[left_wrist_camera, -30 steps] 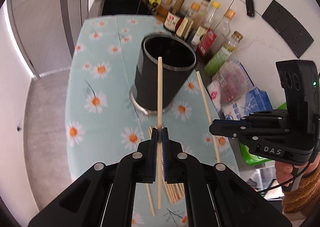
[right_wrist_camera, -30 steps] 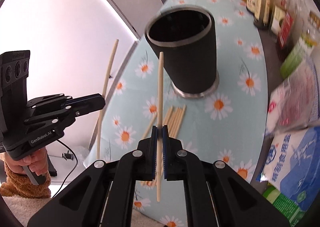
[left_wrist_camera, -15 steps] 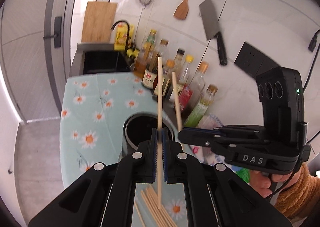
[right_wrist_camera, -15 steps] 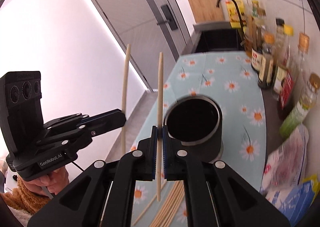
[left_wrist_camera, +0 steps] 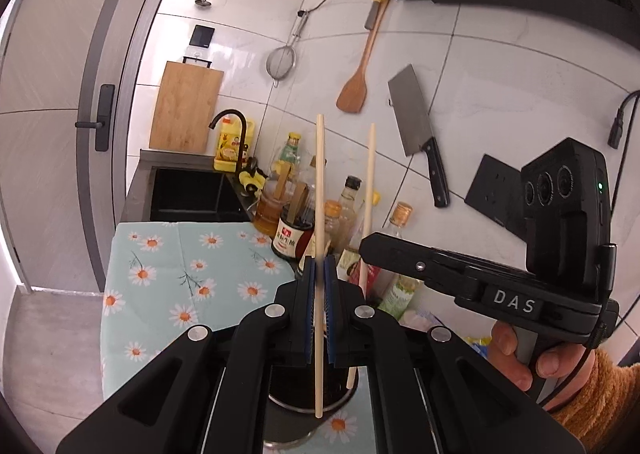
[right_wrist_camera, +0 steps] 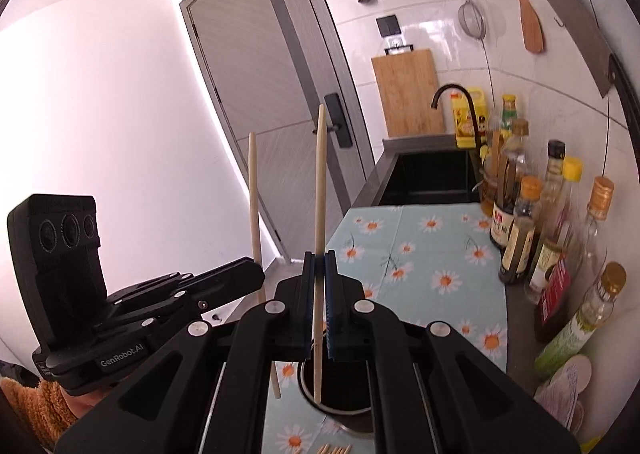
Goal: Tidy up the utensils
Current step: 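Lift both held chopsticks and lower them into the black holder, then open both tools to release the chopsticks into the holder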
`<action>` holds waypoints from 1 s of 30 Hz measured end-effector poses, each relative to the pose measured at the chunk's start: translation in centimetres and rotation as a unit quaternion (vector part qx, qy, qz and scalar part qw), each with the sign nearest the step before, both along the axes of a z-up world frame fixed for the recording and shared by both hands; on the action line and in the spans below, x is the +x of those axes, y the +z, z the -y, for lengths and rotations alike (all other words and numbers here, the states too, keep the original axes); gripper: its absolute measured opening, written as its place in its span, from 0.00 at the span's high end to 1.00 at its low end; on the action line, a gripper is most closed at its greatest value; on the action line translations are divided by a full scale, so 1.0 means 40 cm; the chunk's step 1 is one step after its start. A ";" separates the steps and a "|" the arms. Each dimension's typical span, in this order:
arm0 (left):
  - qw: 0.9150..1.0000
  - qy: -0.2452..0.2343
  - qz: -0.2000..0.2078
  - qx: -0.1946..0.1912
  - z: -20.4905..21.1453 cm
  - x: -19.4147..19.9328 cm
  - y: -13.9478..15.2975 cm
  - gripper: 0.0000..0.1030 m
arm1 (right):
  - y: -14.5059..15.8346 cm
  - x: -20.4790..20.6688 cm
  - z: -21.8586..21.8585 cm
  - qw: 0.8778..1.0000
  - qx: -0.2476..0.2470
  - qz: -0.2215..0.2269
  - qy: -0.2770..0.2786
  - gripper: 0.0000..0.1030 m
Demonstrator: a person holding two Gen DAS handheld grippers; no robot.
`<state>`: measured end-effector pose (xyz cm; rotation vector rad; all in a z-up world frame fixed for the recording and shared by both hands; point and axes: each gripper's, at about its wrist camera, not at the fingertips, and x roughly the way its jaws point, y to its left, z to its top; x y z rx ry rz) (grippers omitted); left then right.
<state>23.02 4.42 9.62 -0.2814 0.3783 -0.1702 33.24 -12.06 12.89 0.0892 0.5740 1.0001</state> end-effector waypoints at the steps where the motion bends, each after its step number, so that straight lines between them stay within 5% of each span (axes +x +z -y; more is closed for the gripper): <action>1: 1.000 0.000 0.008 -0.006 -0.004 0.002 -0.004 0.96 | -0.005 0.002 -0.004 1.000 0.001 0.007 -0.001 0.94; 5: 0.998 -0.002 0.055 -0.017 -0.014 0.001 -0.032 0.96 | -0.039 0.009 -0.010 1.000 -0.002 0.021 -0.008 0.94; 12: 0.995 -0.003 0.097 -0.017 -0.013 -0.006 -0.082 0.96 | -0.114 0.059 0.005 1.000 0.005 -0.018 -0.025 0.94; 27: 0.998 -0.007 0.057 -0.013 -0.002 0.013 -0.135 0.95 | -0.150 0.069 -0.009 0.999 -0.015 -0.040 -0.021 0.93; 30: 0.999 -0.003 0.051 -0.018 -0.008 0.012 -0.135 0.79 | -0.152 0.072 0.001 0.998 -0.009 -0.048 -0.026 0.89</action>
